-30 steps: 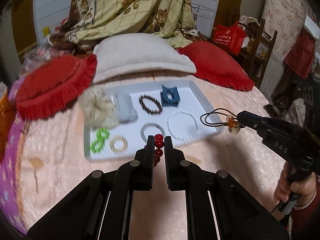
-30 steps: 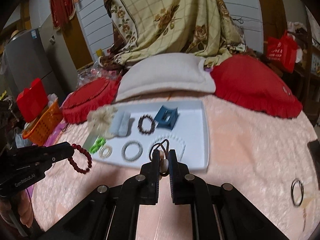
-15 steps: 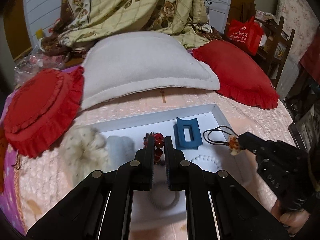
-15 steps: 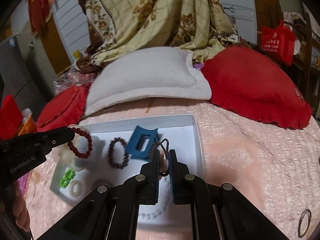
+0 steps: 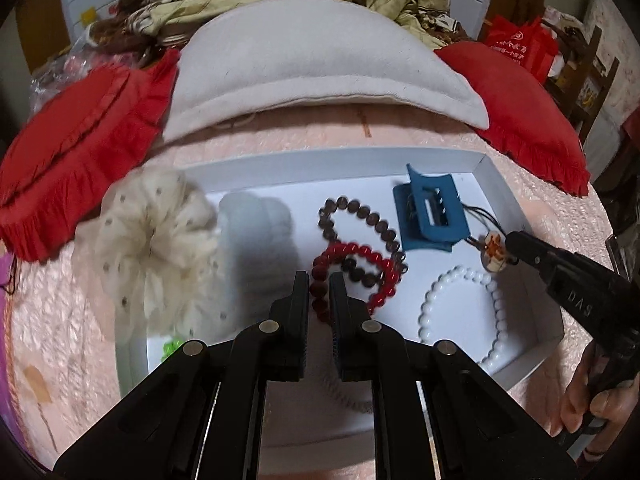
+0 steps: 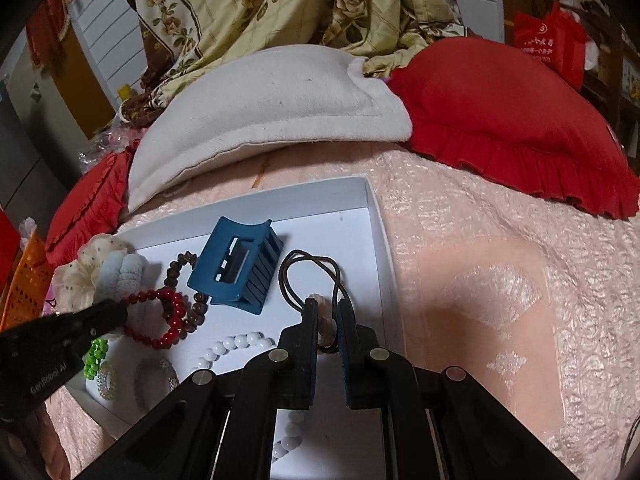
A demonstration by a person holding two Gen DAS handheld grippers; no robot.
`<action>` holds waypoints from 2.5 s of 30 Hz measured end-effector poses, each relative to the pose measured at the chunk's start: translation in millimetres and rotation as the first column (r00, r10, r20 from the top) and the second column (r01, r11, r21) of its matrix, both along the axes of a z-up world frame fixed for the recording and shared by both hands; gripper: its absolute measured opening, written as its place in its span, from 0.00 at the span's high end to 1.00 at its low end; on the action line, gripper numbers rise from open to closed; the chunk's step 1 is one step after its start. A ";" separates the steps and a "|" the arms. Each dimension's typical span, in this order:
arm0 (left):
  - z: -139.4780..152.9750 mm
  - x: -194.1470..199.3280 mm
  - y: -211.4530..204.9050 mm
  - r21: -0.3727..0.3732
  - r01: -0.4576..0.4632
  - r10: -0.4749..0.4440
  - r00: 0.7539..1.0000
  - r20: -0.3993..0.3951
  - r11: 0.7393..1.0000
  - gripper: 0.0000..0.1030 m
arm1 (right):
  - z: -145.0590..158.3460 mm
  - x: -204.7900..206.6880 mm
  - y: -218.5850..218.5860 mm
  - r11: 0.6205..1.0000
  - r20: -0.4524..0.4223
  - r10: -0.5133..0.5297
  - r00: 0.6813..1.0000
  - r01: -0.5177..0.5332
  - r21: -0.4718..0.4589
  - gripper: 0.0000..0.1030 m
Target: Organize jewelry
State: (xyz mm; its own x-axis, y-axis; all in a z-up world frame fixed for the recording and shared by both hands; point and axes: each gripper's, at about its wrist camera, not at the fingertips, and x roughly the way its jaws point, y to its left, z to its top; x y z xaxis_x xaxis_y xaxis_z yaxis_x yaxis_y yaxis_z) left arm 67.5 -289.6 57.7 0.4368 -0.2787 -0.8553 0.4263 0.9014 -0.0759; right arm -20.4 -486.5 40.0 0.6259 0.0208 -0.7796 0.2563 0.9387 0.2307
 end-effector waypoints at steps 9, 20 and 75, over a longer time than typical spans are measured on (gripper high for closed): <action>38.1 -59.8 34.2 -0.059 -0.002 0.008 0.996 0.088 0.998 0.74 | 30.8 -46.7 20.0 0.998 0.079 0.040 0.996 -0.035 -0.059 0.58; 53.4 -155.3 130.9 -0.114 -0.148 0.163 0.977 0.141 0.982 0.61 | 20.5 -83.1 60.6 0.988 0.030 0.119 0.992 -0.115 -0.100 0.58; 149.8 -365.6 199.7 -0.154 -0.392 0.387 0.633 0.670 0.907 0.19 | 78.4 -272.3 155.2 0.996 0.250 0.091 0.964 -0.083 -0.044 0.57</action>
State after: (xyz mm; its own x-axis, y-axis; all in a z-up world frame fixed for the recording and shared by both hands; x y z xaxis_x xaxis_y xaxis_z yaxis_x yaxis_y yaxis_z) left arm -298.1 -90.0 207.5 0.9565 0.0578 -0.2860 -0.0327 0.9952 0.0917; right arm -292.7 -331.3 118.4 0.7989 0.0609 -0.5984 0.1112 0.9628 0.2464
